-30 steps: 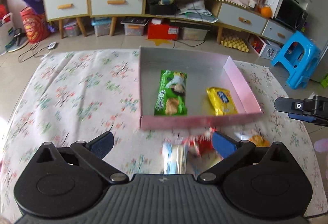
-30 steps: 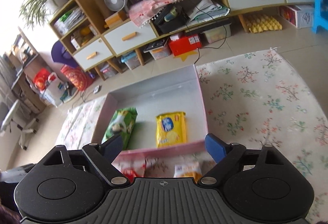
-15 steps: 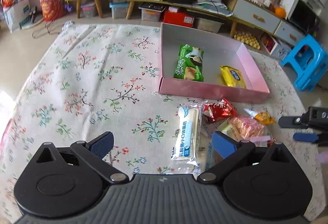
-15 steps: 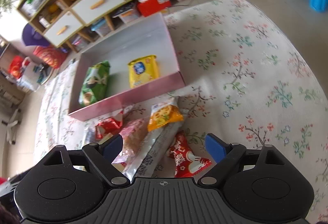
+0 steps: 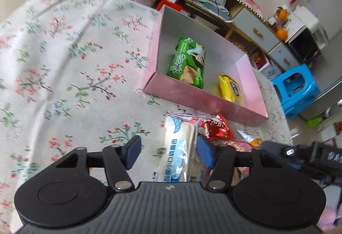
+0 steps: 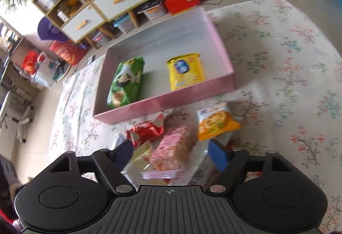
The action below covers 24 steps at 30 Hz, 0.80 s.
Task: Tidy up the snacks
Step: 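Grasp the white milk-bar packet with the left tool while the right tool grasps the pink pastry packet, then carry both packets into the pink box and open both tools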
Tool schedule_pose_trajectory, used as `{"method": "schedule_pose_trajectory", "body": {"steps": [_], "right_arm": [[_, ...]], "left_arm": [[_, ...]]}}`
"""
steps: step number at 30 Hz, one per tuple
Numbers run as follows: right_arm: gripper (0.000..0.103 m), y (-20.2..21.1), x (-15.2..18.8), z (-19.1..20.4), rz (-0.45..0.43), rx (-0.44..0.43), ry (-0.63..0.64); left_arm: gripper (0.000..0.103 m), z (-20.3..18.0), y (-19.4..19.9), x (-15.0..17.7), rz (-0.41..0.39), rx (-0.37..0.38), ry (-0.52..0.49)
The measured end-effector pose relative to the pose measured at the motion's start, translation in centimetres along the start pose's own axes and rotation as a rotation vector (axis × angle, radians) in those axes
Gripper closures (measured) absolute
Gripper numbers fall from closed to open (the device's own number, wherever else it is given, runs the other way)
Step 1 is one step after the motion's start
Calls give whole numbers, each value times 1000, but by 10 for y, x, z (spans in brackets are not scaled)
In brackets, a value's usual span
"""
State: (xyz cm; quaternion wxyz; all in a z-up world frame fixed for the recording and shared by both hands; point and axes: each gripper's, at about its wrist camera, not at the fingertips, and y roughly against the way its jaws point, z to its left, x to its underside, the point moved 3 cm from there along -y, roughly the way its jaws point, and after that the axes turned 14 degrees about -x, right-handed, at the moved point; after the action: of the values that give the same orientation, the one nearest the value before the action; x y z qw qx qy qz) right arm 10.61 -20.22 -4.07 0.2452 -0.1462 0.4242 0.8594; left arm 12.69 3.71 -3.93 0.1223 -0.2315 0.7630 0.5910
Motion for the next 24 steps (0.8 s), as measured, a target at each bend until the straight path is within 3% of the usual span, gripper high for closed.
{"method": "schedule_pose_trajectory", "body": {"steps": [7,13,16,19,24], "right_arm": [[51,-18,2,0,37,28,4],[54,-24,4,4,45,70,69],[56,-25,6,7,57,85,114],[65,-25,7,8,68,105,151],[68,-22,7,9,76,102,153]], "left_arm": [[61,-3,-10,5,60,34,11],[66,-9,-8,8,53,-2,-31],[74,-10,-7,8,53,-18,-41],[76,-11,-7,5,49,-36,-50],[80,-16,-2,4,34,-69,-71]]}}
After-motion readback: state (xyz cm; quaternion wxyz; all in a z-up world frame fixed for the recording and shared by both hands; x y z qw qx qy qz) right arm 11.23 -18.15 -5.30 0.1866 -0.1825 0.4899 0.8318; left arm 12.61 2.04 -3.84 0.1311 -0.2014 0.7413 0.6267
